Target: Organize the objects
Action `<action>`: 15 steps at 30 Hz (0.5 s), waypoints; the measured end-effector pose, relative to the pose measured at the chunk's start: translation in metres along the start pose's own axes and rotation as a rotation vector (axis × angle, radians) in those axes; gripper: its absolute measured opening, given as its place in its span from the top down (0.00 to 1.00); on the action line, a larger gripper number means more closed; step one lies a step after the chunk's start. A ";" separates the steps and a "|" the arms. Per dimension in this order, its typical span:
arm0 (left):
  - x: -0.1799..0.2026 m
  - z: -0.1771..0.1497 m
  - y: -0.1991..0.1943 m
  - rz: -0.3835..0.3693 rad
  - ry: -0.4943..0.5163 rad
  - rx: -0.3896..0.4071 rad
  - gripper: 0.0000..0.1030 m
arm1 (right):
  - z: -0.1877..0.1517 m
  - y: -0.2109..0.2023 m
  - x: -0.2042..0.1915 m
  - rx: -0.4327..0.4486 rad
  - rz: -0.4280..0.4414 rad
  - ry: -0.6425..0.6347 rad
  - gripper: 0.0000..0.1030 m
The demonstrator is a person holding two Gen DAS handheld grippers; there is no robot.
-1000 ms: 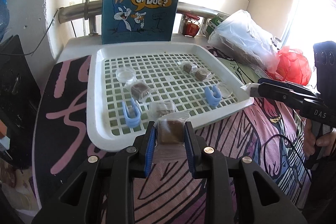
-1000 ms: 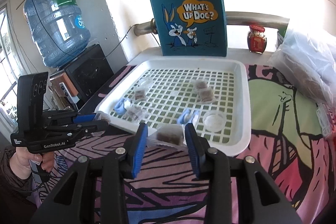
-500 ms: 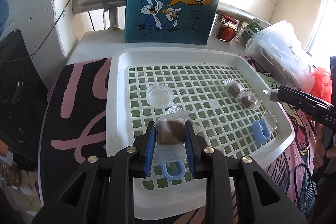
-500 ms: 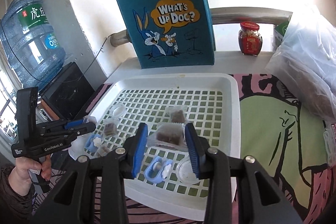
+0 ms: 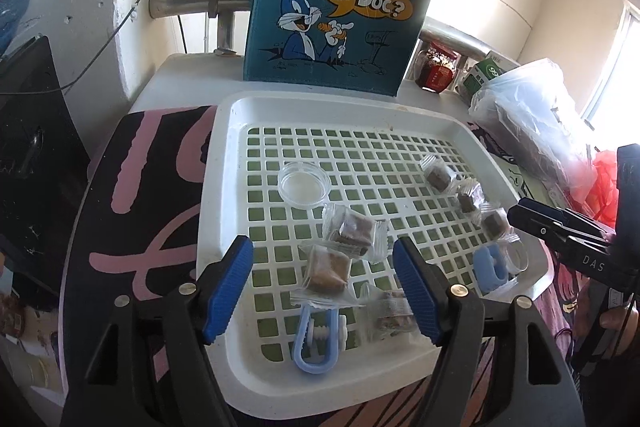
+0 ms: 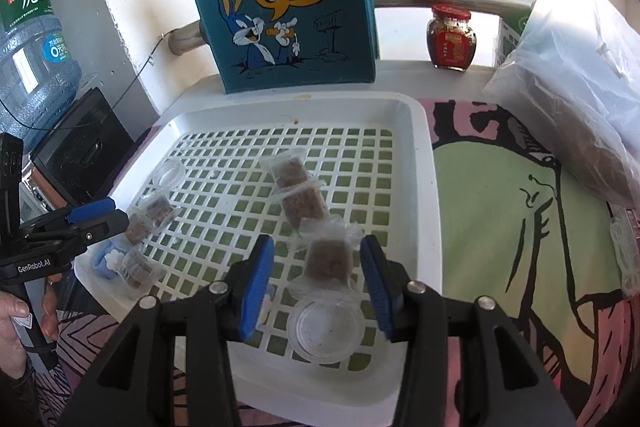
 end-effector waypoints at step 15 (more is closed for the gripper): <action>0.018 -0.024 -0.155 -0.012 0.062 0.347 0.06 | -0.013 -0.175 -0.108 0.460 0.092 -0.232 0.15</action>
Point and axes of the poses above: each gripper's, at about its wrist camera, not at the fingertips, and y roughly the way its jaws point, x to its right, z to its top, the point moved 4 cm from there along y, roughly the way its jaws point, and after that the axes turned 9 degrees about z, right-handed, at the moved point
